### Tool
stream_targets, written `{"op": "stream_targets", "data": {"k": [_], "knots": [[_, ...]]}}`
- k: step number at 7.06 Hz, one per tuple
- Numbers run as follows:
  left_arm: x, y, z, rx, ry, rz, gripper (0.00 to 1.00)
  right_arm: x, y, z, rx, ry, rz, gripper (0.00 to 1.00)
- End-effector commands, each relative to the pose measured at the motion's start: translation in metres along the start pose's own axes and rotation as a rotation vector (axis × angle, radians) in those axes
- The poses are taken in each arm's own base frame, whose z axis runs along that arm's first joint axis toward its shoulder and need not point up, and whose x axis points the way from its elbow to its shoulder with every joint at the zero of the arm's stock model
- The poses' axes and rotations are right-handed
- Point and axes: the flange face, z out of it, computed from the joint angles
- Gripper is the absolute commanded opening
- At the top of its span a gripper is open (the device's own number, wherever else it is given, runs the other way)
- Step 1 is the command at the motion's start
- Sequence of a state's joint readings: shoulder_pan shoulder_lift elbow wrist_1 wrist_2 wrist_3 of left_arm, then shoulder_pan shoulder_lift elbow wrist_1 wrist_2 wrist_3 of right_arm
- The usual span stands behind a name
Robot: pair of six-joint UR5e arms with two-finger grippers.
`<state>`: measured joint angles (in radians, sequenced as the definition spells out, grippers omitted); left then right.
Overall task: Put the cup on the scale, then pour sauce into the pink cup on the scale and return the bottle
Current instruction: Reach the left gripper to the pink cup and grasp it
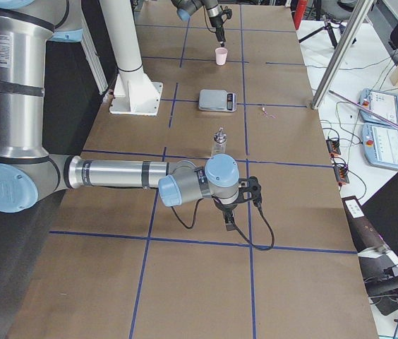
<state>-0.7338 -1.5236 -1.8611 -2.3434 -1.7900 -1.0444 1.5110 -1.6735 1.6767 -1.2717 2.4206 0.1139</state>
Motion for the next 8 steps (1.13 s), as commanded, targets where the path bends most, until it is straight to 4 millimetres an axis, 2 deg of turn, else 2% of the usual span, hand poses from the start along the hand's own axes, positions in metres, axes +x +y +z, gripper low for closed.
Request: {"op": "stream_targets", "data": {"k": [1,5,6,7,8], "knots": [[0.003,0.004,0.004,0.001,-0.004,0.008,0.68,0.001,0.000,0.000,-0.001,0.000,0.002,1.00],[0.014,0.019,0.017,-0.026,-0.001,0.030,0.54,0.003,0.005,0.002,-0.007,0.001,0.008,1.00],[0.018,0.020,0.018,-0.028,0.005,0.033,0.47,0.004,0.007,0.003,-0.009,0.001,0.010,1.00],[0.018,0.020,0.018,-0.028,0.005,0.033,0.27,0.004,0.007,0.003,-0.009,0.001,0.010,1.00],[0.018,0.020,0.018,-0.027,0.006,0.034,0.04,0.005,0.008,0.003,-0.010,0.001,0.011,1.00]]}}
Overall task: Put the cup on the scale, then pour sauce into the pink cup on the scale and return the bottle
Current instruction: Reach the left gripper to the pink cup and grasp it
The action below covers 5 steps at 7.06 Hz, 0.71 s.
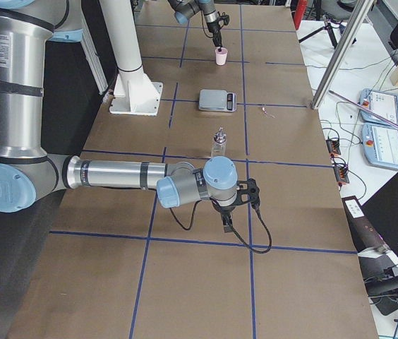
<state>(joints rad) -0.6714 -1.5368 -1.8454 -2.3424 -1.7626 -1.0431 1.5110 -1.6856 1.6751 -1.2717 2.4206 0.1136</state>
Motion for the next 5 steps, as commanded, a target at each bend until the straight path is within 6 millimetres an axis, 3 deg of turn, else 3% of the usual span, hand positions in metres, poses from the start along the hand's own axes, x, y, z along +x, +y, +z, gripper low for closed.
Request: {"op": "stream_targets", "data": {"k": [1,3,4,5], "knots": [[0.003,-0.001,-0.001,0.003,0.005,0.001,0.00,0.001,0.001,0.000,-0.001,0.002,0.001,1.00],[0.009,-0.007,-0.007,0.015,0.020,0.009,0.00,0.001,0.002,0.001,-0.002,0.002,0.002,1.00],[0.025,-0.020,-0.008,0.016,0.015,0.005,0.00,0.001,0.002,0.001,-0.002,0.000,0.002,1.00],[0.068,-0.047,-0.010,0.005,-0.009,-0.005,0.00,0.001,0.002,0.000,-0.001,0.000,0.001,1.00]]}}
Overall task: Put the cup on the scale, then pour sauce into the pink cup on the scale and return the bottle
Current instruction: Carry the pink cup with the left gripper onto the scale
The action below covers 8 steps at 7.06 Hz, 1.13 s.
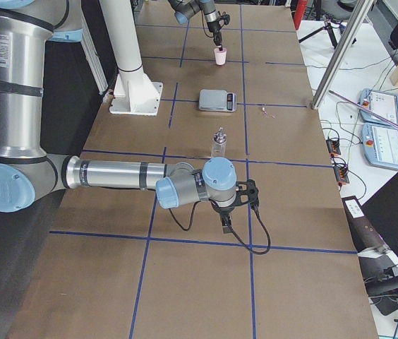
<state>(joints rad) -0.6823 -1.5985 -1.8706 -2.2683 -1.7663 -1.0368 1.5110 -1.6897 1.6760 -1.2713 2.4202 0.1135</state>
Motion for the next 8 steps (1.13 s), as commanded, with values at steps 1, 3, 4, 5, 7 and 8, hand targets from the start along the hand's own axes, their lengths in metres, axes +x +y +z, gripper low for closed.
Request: {"op": "stream_targets", "data": {"k": [1,3,4,5,7,8], "knots": [[0.083,-0.048,-0.005,-0.015,-0.025,-0.017,0.00,0.000,0.000,0.000,0.000,0.000,0.000,1.00],[0.201,-0.069,-0.007,-0.082,-0.036,-0.118,0.00,0.000,0.000,0.000,0.000,0.000,0.000,1.00],[0.265,-0.058,0.002,-0.136,-0.040,-0.209,0.00,-0.001,0.000,-0.001,0.001,-0.001,-0.001,1.00],[0.320,-0.061,0.002,-0.163,-0.041,-0.261,0.00,0.000,0.000,0.000,0.000,0.001,0.000,1.00],[0.360,-0.039,0.007,-0.171,-0.033,-0.258,0.00,0.000,0.000,0.000,0.000,0.001,0.000,1.00],[0.359,-0.038,0.012,-0.172,-0.043,-0.258,0.00,-0.001,0.000,-0.001,0.002,-0.001,-0.002,1.00]]}}
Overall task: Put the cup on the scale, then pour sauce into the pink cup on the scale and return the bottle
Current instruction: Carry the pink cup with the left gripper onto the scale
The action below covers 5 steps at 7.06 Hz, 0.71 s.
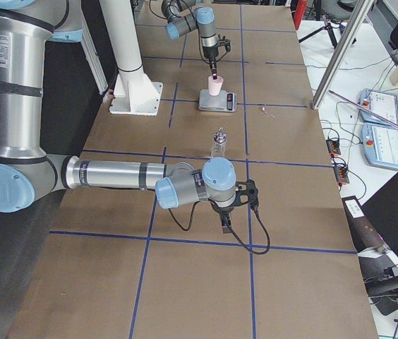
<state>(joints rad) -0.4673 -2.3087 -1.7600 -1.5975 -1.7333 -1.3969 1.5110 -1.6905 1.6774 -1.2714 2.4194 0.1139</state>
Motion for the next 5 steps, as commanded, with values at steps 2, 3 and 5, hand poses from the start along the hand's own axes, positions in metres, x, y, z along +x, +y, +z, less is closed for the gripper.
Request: {"op": "stream_targets", "data": {"k": [2,3,5], "knots": [[0.009,0.006,0.004,-0.001,-0.004,-0.004,0.00,-0.001,0.000,-0.001,0.002,-0.001,-0.003,1.00],[0.007,0.005,0.008,-0.001,-0.013,-0.004,0.00,-0.001,0.000,-0.001,0.001,-0.001,0.000,1.00],[0.004,0.004,0.018,-0.003,-0.034,-0.007,0.02,-0.002,-0.001,-0.001,0.002,-0.001,-0.002,1.00]]}}
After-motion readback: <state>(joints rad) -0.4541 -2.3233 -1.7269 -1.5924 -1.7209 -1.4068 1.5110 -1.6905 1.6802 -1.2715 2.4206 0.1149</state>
